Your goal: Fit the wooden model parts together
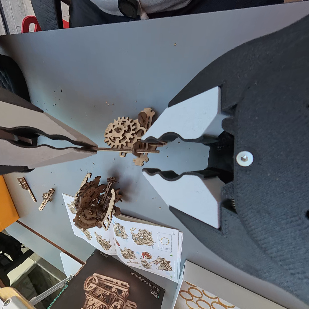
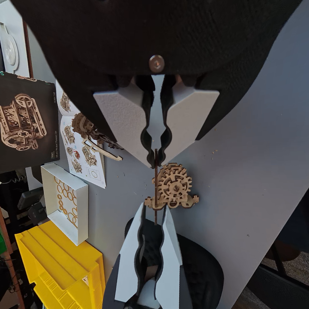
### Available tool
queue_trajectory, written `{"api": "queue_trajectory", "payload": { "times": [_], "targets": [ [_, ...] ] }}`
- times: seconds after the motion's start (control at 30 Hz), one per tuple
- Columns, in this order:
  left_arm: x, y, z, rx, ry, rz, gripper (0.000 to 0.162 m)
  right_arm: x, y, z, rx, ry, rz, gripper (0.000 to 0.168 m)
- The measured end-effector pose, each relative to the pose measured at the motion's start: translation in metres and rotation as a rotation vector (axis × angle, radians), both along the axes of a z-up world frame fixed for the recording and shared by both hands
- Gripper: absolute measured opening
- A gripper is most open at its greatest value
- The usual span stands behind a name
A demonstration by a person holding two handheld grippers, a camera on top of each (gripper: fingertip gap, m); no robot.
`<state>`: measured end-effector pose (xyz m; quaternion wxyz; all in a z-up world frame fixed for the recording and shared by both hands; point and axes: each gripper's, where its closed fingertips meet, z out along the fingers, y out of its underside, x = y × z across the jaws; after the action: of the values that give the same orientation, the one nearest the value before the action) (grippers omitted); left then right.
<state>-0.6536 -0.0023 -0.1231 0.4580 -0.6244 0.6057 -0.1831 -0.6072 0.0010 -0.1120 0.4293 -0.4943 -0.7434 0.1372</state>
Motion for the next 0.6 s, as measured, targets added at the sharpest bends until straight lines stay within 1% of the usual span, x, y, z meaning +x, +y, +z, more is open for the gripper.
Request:
{"api": "queue_trajectory", "payload": {
  "times": [0.03,0.13,0.2,0.33,0.47,0.6],
  "targets": [
    [0.000,0.001,0.002,0.003,-0.009,0.003,0.034,0.000,0.000,-0.001,-0.007,0.002,0.000,0.003],
    [0.002,-0.001,0.008,-0.026,-0.037,-0.019,0.041,0.000,0.002,-0.004,-0.008,0.002,-0.005,0.003],
    [0.004,0.002,0.005,-0.056,-0.026,-0.011,0.041,-0.002,0.001,-0.003,-0.006,0.008,0.000,0.003],
    [0.009,-0.001,0.003,-0.126,-0.041,-0.044,0.029,-0.002,0.001,-0.004,-0.002,0.006,-0.003,0.003],
    [0.011,0.000,0.002,-0.137,-0.039,-0.047,0.028,0.000,0.002,-0.004,-0.004,0.013,-0.009,0.003],
    [0.013,-0.004,0.003,-0.101,-0.029,-0.067,0.027,0.002,-0.001,-0.002,-0.012,0.022,0.001,0.003]
  ]
}}
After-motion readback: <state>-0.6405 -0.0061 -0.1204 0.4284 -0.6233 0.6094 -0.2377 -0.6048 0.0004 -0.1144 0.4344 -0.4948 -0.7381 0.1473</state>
